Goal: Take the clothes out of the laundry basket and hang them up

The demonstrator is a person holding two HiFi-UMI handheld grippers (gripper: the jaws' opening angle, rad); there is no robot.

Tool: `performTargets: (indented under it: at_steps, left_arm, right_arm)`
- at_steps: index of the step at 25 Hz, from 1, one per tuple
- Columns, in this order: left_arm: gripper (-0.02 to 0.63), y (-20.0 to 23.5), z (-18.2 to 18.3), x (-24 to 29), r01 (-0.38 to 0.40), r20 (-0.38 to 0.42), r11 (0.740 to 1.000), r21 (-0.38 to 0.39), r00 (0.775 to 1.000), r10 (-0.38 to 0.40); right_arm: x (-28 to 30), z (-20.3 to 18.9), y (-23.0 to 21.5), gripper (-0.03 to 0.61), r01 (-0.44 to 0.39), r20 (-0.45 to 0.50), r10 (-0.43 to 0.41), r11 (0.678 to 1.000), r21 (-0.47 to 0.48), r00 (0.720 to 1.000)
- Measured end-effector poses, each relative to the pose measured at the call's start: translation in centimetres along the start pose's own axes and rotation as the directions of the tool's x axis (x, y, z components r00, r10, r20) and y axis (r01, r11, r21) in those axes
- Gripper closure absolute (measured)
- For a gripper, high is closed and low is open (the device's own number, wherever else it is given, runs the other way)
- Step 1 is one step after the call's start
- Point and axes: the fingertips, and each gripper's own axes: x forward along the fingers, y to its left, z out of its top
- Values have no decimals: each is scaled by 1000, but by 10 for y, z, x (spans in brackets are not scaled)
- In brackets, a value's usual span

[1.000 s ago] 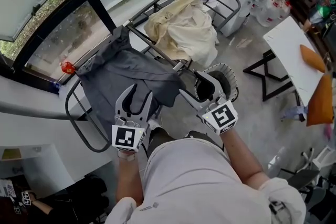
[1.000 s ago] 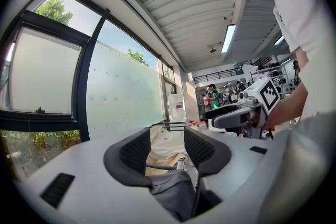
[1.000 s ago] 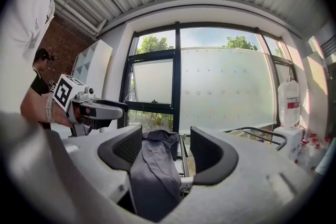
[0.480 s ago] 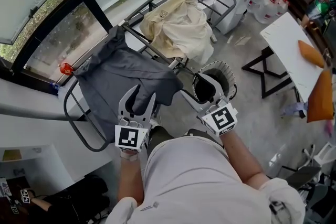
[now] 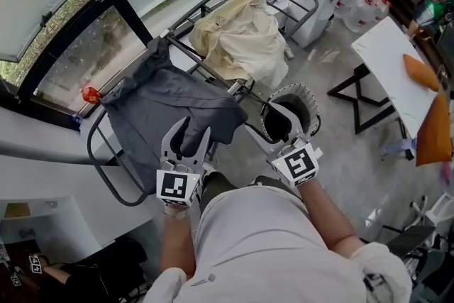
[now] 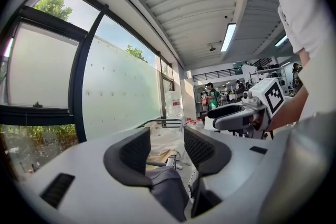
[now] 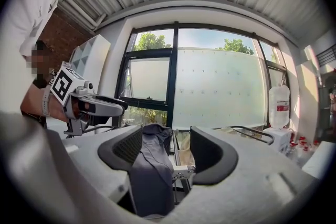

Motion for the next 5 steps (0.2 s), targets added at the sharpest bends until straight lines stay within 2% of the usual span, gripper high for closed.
performTargets:
  at_steps: [5]
  left_arm:
    - [431, 0, -8, -4, -11, -3, 1000, -6, 1000, 11]
  right_arm:
    - [-5, -16, -5, 296, 54, -81, -46, 994, 95, 996]
